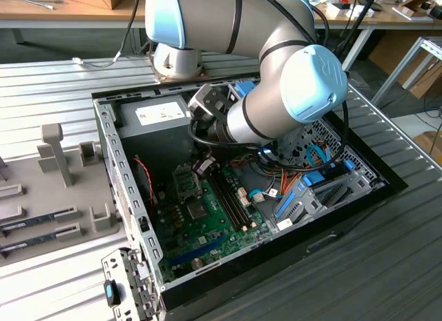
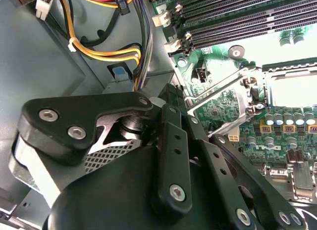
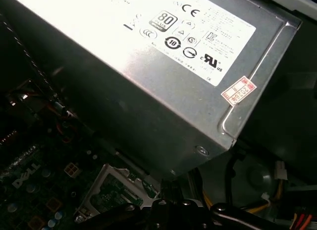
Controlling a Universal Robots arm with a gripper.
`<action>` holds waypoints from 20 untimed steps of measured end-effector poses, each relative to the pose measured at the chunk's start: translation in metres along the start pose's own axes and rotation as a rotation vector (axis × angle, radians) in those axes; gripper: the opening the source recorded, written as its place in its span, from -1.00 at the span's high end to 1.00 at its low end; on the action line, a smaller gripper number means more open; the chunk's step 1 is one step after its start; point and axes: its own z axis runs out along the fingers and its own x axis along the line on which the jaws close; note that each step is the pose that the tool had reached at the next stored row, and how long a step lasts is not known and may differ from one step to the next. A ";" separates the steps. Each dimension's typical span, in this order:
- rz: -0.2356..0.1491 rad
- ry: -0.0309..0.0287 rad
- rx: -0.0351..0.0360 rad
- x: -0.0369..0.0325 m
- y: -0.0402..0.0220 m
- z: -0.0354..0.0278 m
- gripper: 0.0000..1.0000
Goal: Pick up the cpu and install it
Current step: 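Close the cpu cover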
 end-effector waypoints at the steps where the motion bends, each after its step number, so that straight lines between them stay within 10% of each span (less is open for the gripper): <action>1: 0.000 -0.0010 -0.0012 0.0006 -0.0005 -0.0006 0.79; 20: -0.001 -0.0024 -0.0035 0.0065 -0.0031 -0.0151 0.79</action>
